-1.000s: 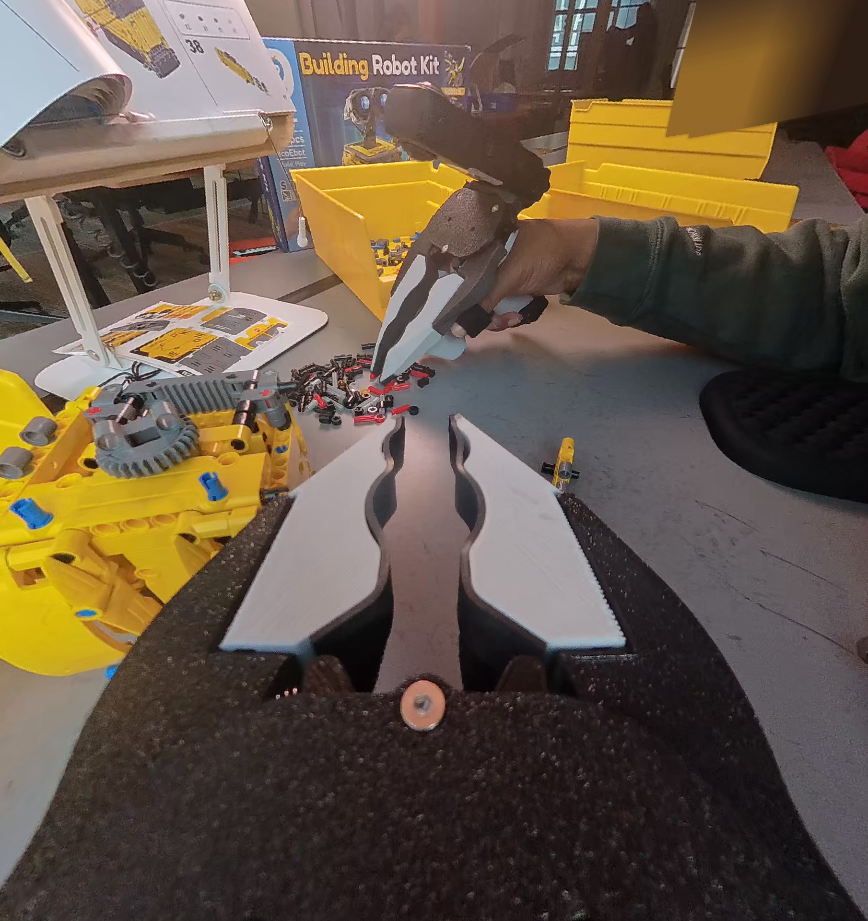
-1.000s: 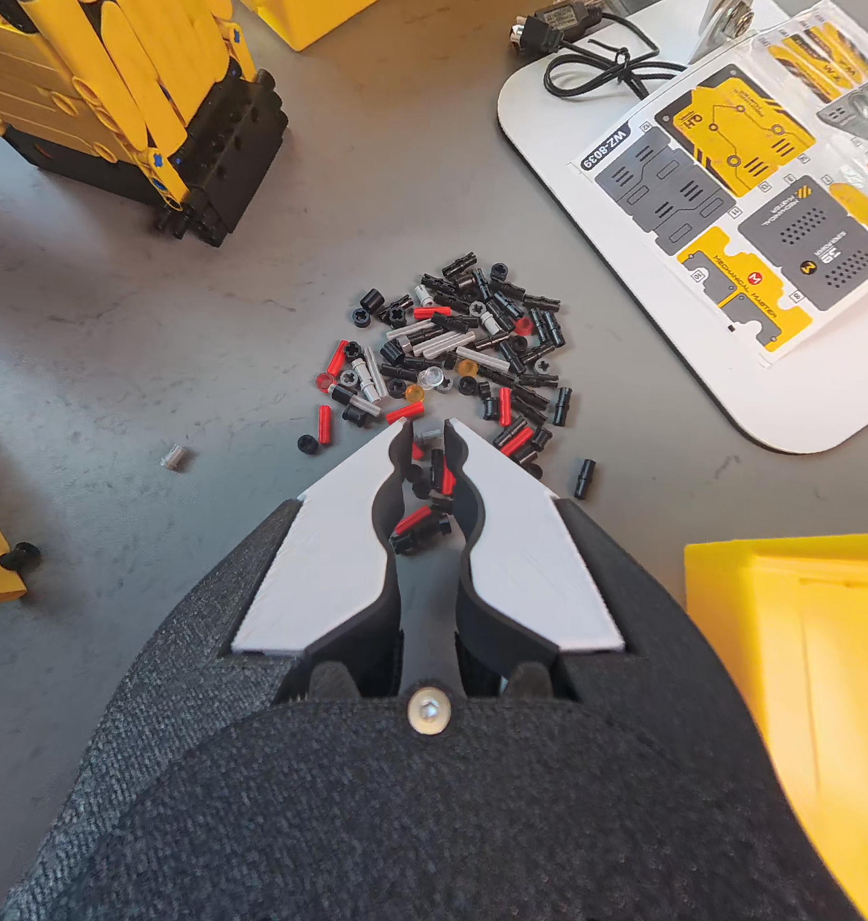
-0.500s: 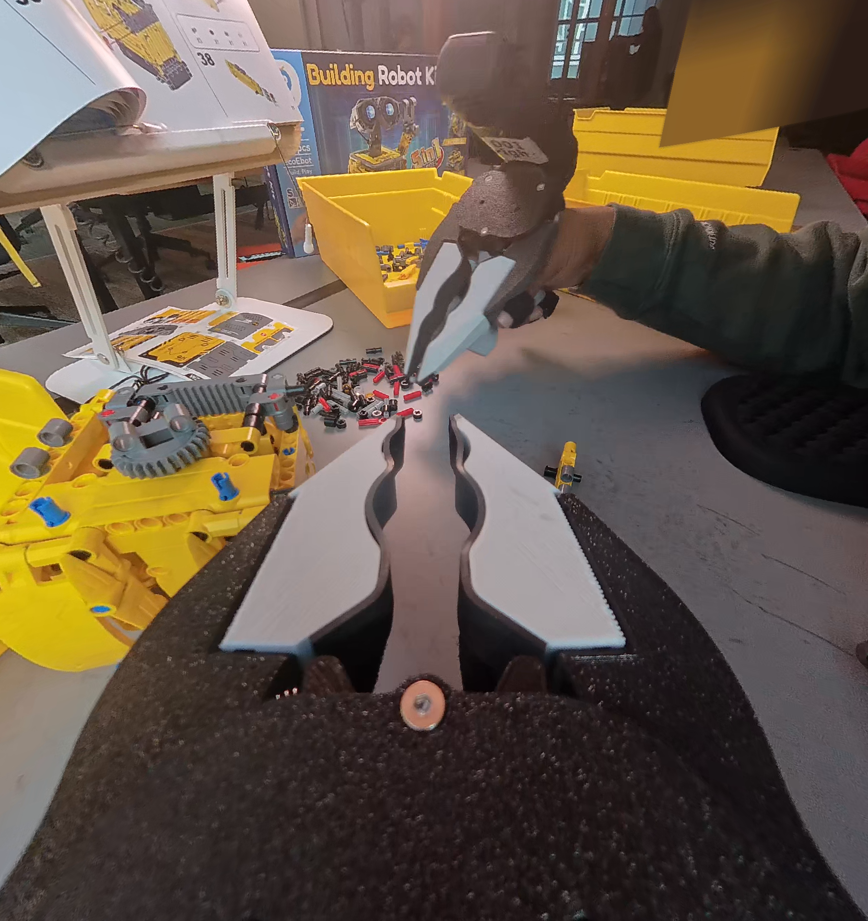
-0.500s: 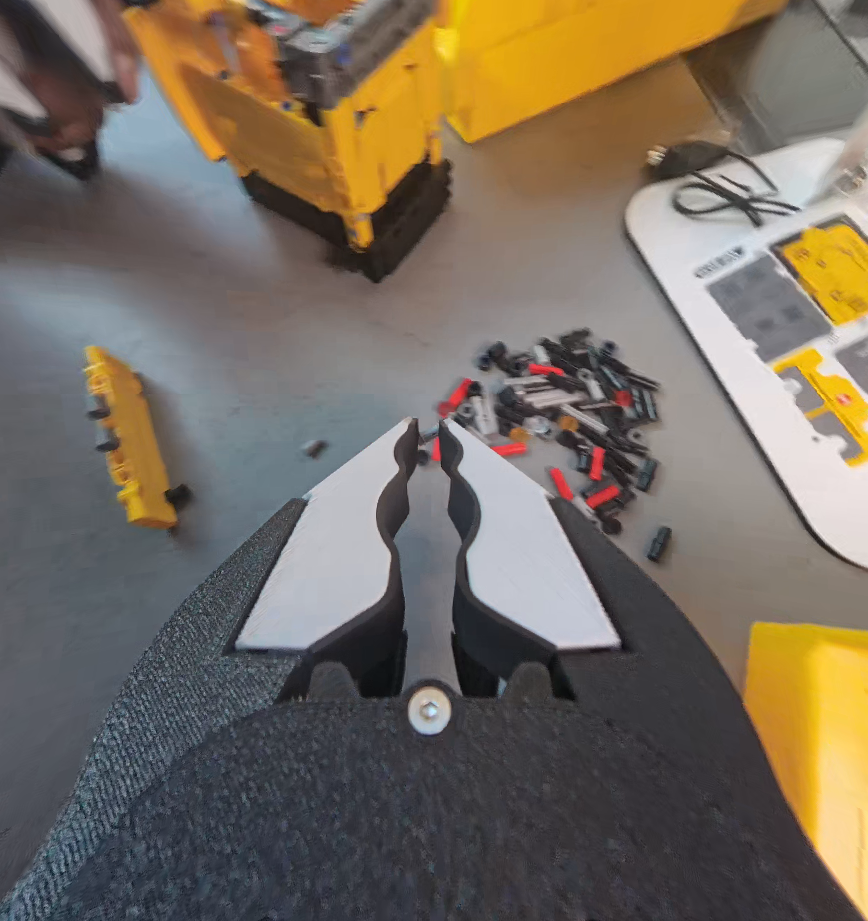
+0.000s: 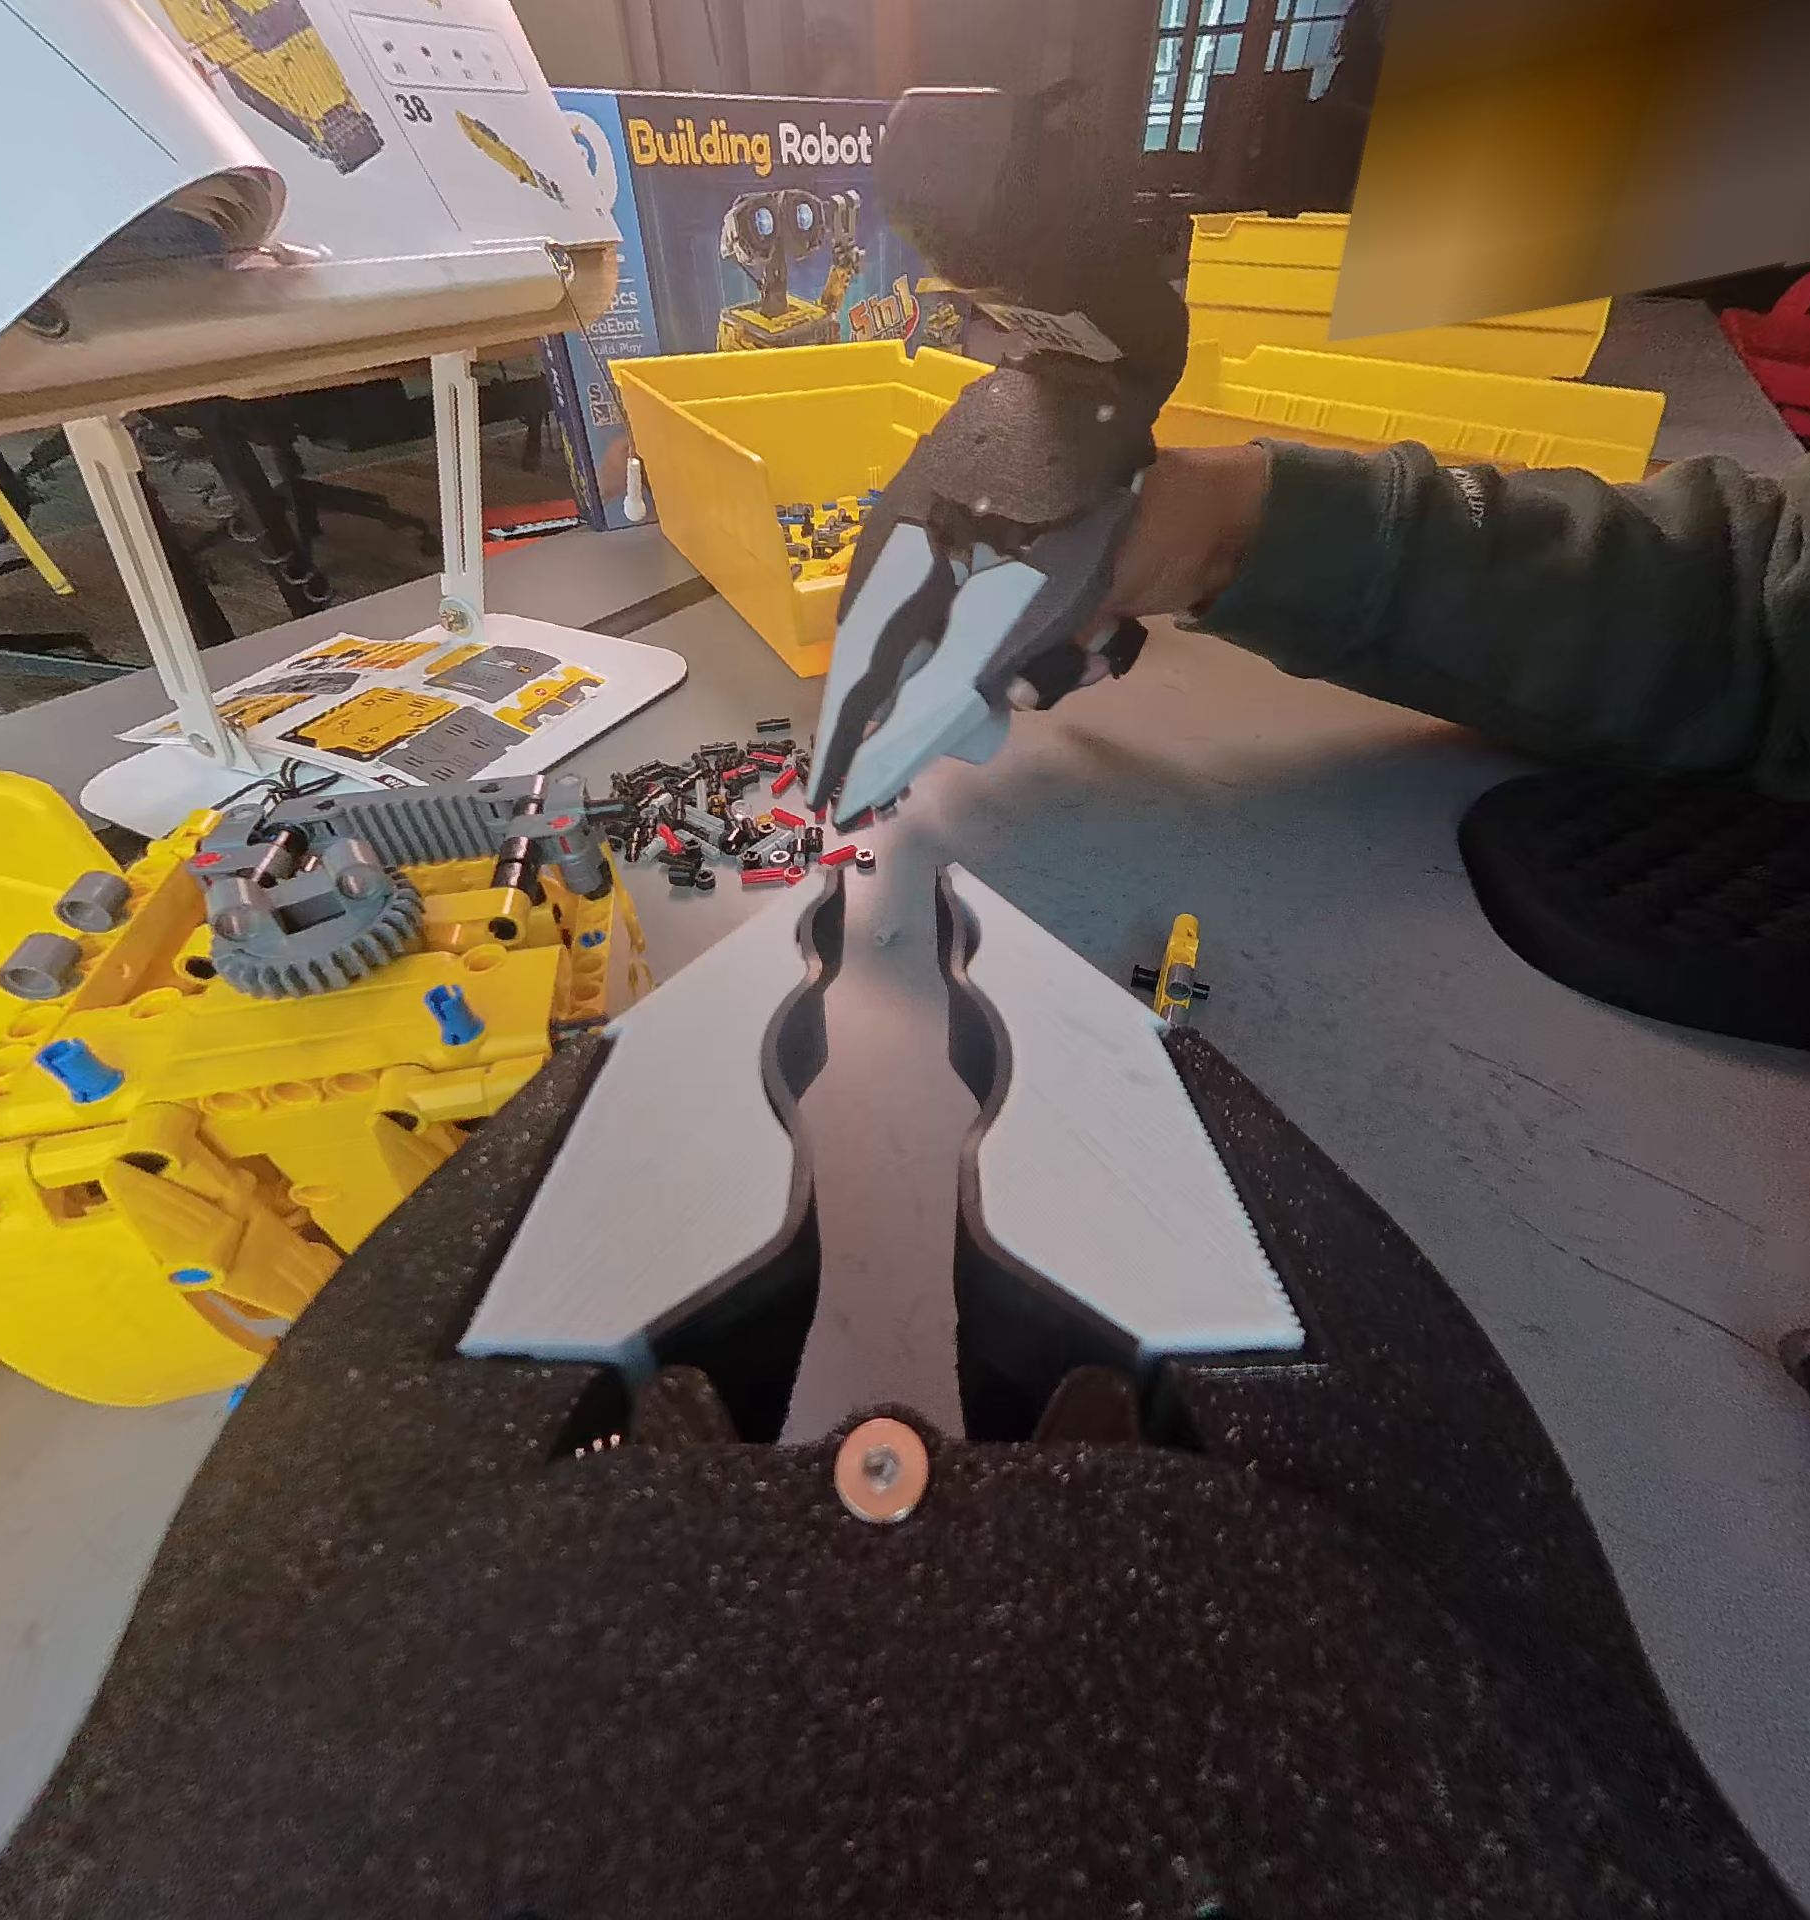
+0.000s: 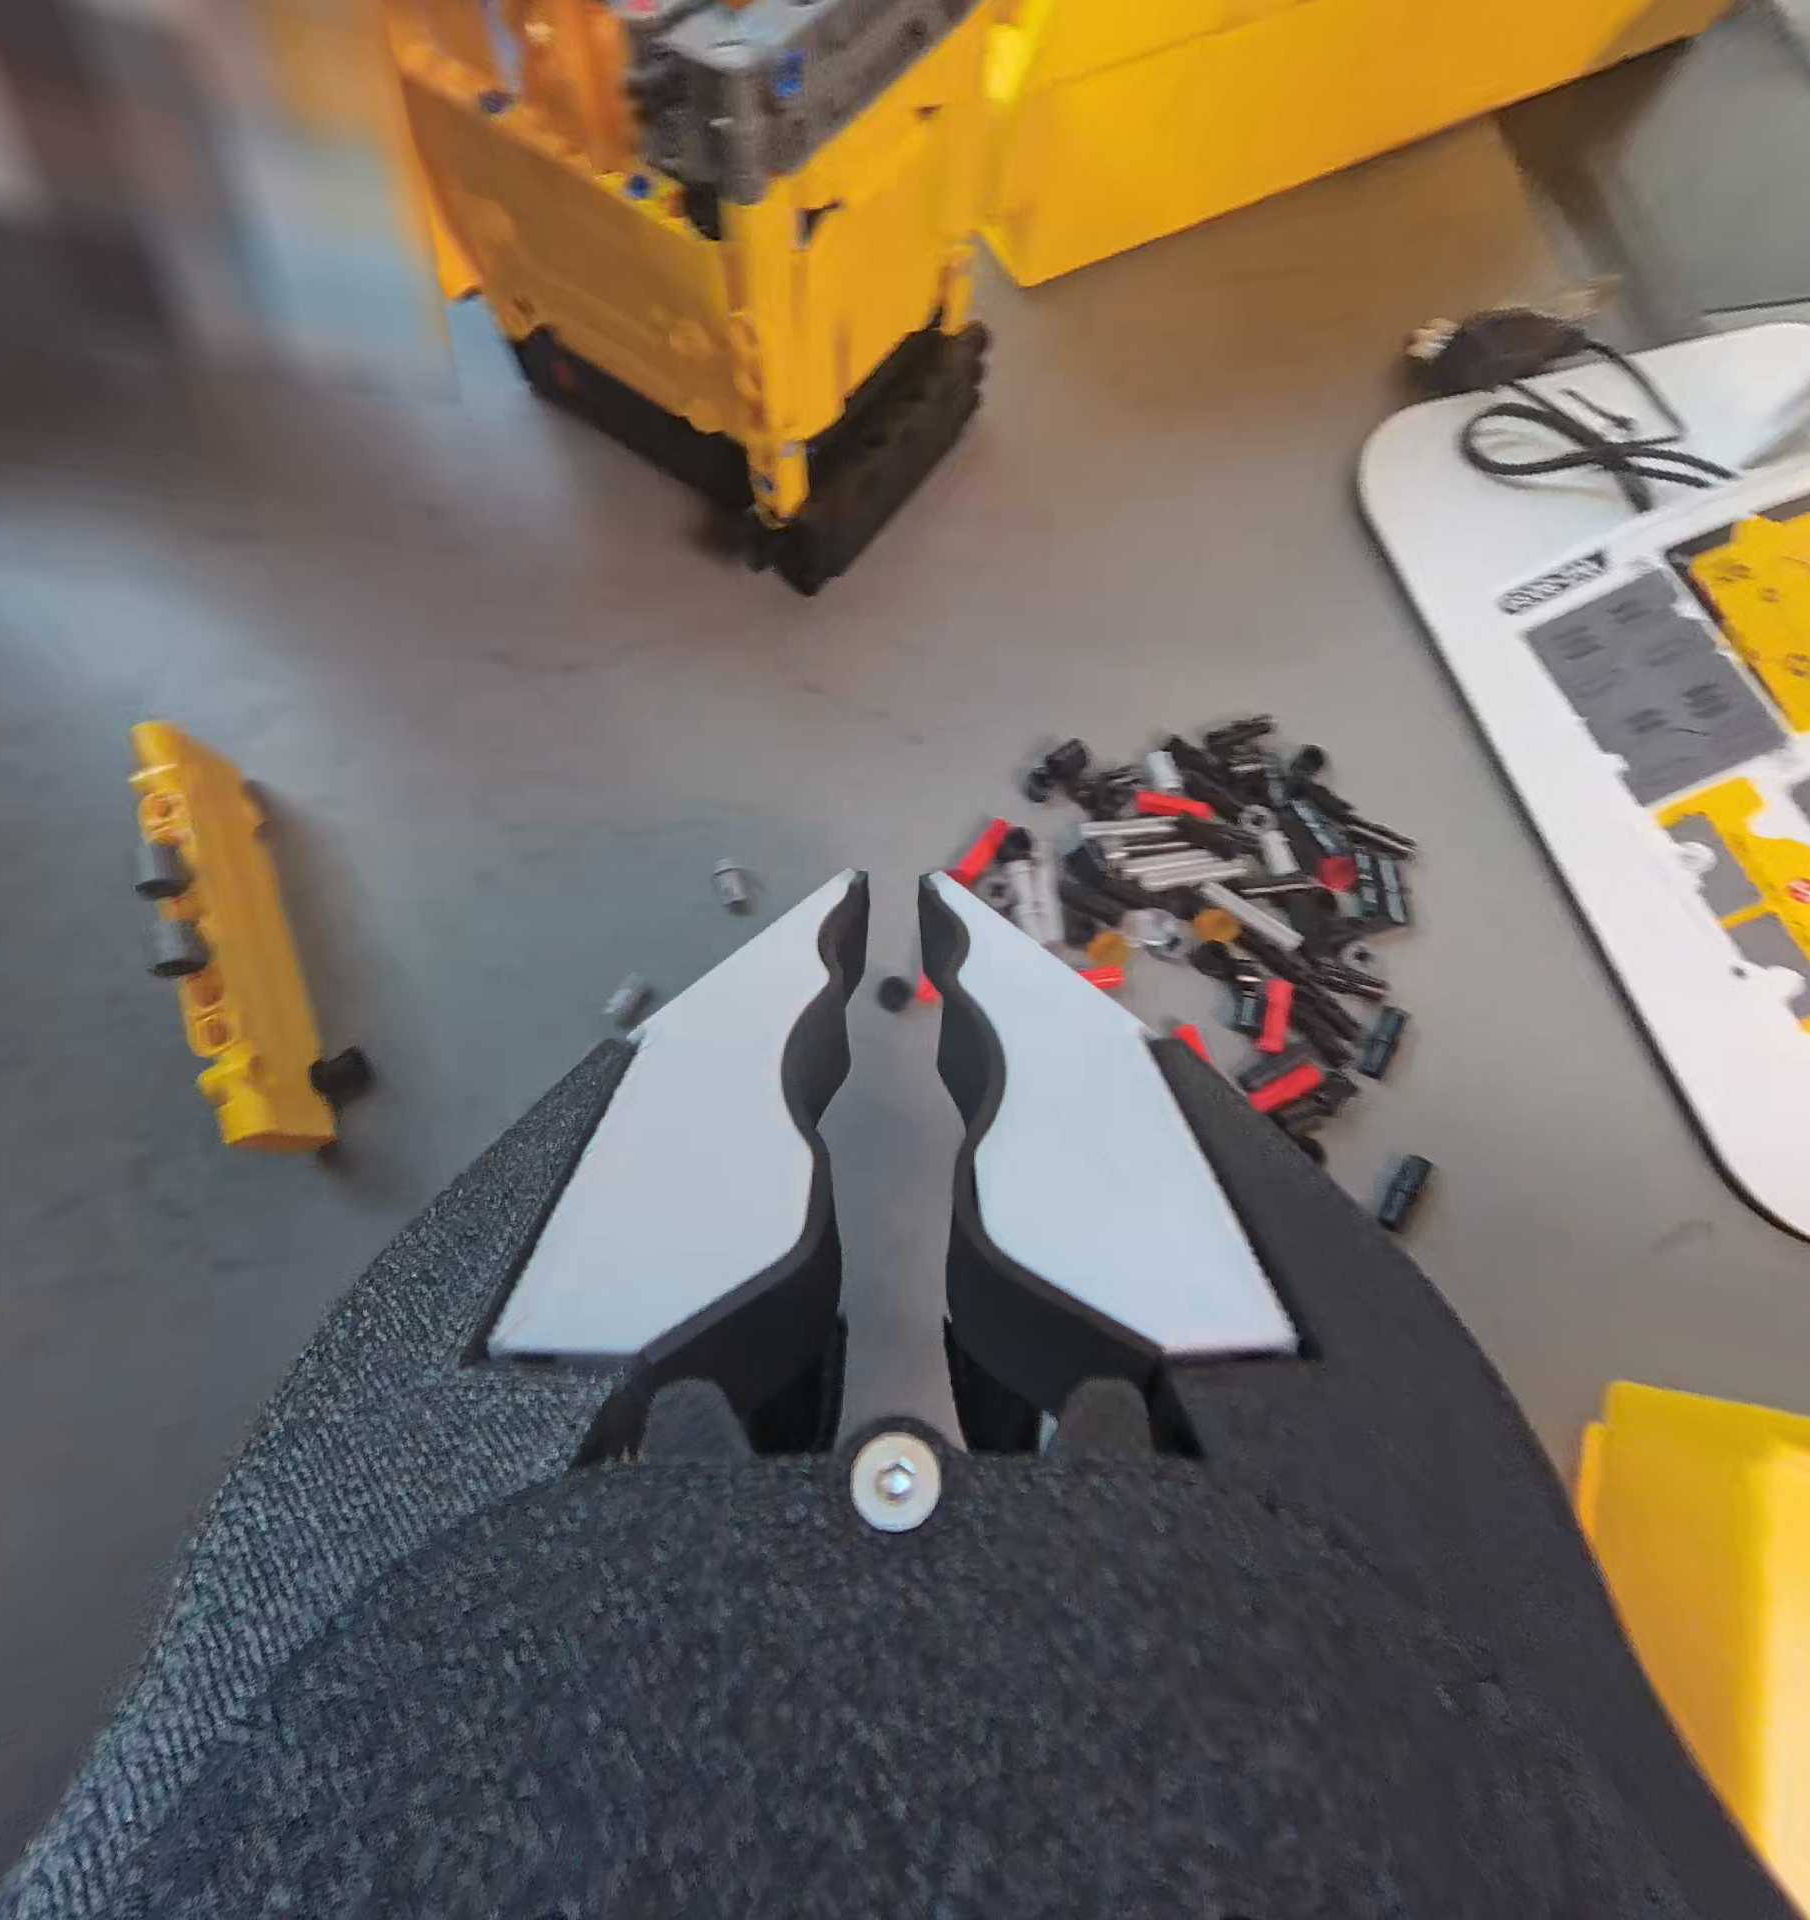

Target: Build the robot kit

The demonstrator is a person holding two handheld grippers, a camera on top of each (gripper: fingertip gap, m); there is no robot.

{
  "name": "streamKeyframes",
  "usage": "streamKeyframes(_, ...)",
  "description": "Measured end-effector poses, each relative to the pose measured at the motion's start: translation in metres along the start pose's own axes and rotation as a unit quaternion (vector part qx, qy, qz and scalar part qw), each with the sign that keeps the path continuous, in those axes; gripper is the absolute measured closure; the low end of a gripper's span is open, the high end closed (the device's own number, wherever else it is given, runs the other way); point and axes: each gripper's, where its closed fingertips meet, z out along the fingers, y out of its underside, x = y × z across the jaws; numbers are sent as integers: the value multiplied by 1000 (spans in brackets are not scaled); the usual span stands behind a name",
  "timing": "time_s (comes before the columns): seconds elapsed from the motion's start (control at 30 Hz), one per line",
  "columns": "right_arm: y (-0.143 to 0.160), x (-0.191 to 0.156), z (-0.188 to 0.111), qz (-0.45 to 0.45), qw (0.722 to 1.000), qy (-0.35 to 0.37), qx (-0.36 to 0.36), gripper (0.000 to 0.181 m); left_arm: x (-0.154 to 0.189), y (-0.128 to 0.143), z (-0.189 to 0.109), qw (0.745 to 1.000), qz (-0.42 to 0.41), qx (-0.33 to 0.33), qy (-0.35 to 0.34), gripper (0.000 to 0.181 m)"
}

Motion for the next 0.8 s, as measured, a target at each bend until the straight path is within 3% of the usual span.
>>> streamKeyframes(0.17, 9, 38, 9, 32, 998, 59, -19, 179, -1, 1, 0, 1000, 0, -2, -1, 165)
streamKeyframes(0.8, 20, 24, 16, 3, 998, 32, -56, 174, -1, 1, -1, 1000, -1, -2, -1, 165)
